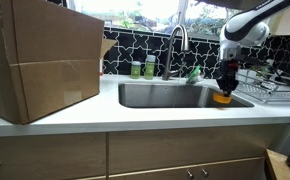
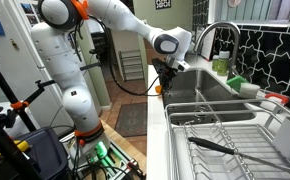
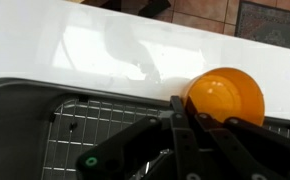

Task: Pick up the orange bowl from the sink edge and use it to draw some water on the running tap before putting it back on sink edge

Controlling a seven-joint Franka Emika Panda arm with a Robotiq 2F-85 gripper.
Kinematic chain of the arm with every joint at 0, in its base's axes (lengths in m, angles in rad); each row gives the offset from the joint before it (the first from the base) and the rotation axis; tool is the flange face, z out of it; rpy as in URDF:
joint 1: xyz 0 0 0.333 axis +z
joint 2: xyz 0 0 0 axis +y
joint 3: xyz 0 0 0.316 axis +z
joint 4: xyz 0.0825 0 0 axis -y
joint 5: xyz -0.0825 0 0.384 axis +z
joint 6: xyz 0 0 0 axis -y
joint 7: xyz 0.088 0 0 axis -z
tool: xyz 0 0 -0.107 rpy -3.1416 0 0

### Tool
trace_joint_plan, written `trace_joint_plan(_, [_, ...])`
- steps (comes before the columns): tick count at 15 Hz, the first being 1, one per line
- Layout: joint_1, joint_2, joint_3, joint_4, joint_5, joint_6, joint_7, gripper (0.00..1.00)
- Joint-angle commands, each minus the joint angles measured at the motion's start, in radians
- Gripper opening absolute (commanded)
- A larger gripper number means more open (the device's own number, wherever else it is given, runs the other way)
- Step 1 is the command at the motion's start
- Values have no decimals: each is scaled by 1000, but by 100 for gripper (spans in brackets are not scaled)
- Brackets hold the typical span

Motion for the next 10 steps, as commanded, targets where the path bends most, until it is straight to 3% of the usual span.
trace_joint_plan(1, [1, -101, 0, -128, -41, 35, 17, 1])
trace_joint_plan(5, [-11, -209, -5, -232, -63, 104, -5, 1])
trace_joint_plan(10, [-4, -236, -4, -278, -53, 145, -23, 1])
